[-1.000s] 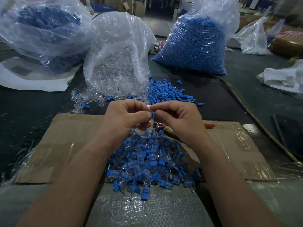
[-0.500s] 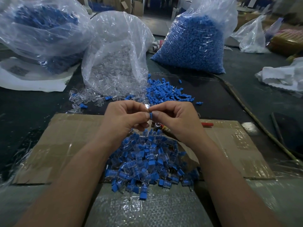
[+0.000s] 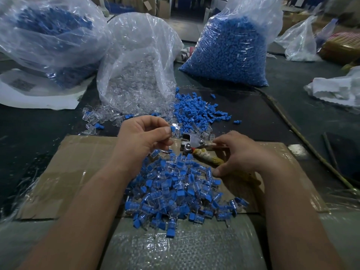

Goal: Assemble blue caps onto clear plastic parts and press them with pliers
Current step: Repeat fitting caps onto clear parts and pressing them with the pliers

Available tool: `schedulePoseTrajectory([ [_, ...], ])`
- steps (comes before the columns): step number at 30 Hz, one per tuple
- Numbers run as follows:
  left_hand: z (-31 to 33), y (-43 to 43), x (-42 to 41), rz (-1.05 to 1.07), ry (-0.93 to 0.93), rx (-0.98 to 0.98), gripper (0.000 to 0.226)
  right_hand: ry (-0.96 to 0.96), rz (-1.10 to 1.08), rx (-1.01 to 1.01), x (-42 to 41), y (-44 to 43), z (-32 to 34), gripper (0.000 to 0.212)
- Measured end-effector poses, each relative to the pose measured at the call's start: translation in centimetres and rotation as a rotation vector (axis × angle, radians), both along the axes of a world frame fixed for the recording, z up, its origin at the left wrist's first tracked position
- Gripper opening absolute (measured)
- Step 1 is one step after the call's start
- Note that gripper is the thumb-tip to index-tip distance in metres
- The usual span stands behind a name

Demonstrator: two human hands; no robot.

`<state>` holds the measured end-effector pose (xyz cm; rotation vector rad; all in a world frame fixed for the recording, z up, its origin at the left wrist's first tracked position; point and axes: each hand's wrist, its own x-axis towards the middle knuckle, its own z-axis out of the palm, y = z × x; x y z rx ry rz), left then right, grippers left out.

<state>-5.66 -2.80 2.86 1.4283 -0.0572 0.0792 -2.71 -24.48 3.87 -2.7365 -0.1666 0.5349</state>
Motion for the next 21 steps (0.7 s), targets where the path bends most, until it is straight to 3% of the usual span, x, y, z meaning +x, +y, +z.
schedulePoseTrajectory([
  [2, 0.0, 0.0, 0.0, -0.006, -0.001, -0.001, 0.011, -0.048, 0.001, -0.021, 0.0, 0.1, 0.1, 0.078],
  [7, -0.1, 0.0, 0.0, 0.0, 0.004, -0.02, 0.015, -0.176, -0.013, -0.07, -0.3, 1.0, 0.3, 0.037],
  [11, -0.2, 0.2, 0.2, 0.029, 0.005, -0.037, 0.016, -0.323, -0.004, -0.072, -0.4, 1.6, 0.0, 0.033],
  [17, -0.3, 0.3, 0.4, 0.088, -0.034, -0.059, 0.018, -0.607, -0.029, 0.334, -0.5, 2.4, -0.1, 0.025],
  [21, -0.3, 0.2, 0.5, 0.127, -0.067, -0.036, 0.021, -0.599, 0.018, 0.332, -0.6, 2.8, -0.4, 0.03],
])
